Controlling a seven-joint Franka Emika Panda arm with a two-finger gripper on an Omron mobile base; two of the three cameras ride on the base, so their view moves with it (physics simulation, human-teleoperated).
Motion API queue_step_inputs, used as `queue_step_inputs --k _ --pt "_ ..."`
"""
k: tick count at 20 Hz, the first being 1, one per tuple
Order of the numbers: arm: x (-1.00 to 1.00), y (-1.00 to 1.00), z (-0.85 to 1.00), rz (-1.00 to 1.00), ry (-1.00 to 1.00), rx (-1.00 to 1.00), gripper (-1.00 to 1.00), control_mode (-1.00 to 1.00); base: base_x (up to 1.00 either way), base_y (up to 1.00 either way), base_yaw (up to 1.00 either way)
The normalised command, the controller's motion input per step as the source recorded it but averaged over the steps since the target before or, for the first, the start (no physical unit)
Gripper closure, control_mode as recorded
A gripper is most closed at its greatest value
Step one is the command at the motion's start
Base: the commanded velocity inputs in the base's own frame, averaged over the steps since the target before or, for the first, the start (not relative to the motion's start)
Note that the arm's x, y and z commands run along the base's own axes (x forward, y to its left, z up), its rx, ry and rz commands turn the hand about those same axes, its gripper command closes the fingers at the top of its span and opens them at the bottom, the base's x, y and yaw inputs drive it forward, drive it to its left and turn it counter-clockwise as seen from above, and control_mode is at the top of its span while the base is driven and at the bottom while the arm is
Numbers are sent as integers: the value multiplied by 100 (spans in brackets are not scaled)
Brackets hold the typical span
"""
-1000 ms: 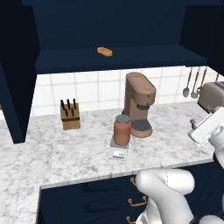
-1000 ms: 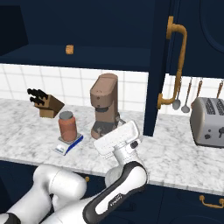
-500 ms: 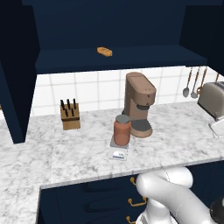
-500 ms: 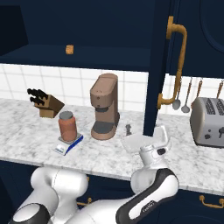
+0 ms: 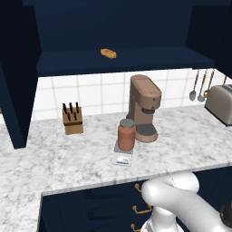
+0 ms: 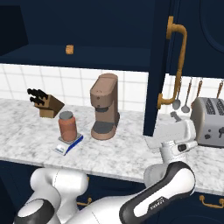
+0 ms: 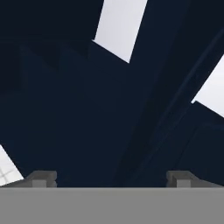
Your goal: Pick the honey bottle and place it on the digital scale for weighing, and close the cabinet.
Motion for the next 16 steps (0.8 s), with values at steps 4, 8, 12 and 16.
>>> queue_step_inputs --k 4,8,12,16 --pt "0 0 66 -18 -13 0 -100 -100 0 0 0" --pt "-6 10 88 -9 -24 -1 -100 -100 0 0 0" --pt "-30 65 92 -1 -39 -15 -100 -100 0 0 0" --pt "-36 100 99 0 -37 -30 -100 -100 0 0 0"
